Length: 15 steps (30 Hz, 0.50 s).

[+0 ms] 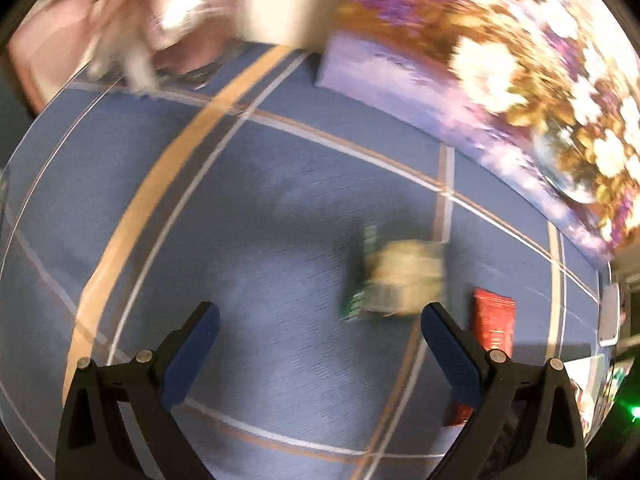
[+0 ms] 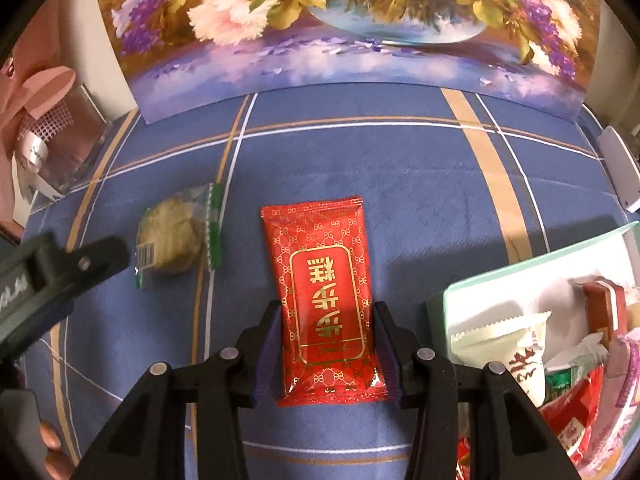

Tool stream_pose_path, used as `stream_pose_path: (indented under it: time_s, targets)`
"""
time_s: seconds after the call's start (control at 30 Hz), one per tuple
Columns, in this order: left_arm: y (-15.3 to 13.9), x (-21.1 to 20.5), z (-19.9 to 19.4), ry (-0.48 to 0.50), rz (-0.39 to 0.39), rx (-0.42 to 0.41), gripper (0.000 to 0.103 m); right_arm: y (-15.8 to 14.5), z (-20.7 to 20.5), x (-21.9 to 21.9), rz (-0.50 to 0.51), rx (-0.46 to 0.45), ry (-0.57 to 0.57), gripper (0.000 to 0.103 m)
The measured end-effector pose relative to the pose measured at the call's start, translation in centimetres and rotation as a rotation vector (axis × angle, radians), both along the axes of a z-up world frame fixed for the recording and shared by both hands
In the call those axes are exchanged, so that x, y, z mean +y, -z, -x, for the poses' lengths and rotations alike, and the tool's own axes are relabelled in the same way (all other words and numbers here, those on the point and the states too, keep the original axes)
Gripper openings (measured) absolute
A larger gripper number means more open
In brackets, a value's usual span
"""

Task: Organize snacks
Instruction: 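Grasp the green-edged round biscuit packet with left gripper while right gripper holds the red packet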

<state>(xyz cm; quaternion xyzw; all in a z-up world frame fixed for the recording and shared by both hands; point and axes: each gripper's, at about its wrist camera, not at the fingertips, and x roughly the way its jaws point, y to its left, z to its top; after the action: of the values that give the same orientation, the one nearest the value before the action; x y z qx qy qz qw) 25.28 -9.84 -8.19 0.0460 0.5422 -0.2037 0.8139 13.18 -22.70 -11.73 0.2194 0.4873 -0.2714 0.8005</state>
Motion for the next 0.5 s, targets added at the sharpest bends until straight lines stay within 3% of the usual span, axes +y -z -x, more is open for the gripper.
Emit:
stream_pose_path:
  time_s: [0.2,0.5]
  targets:
    - [1.2,-4.0,0.0,0.100,-0.028,0.001,0.098,0.0,0.2,-0.5,-0.012,-0.023,0.004,0.047]
    - [2.6,-5.8,-0.6,0.111,-0.017,0.017,0.061,-0.1,0.3,-0.8,-0.013,-0.029,-0.001,0.047]
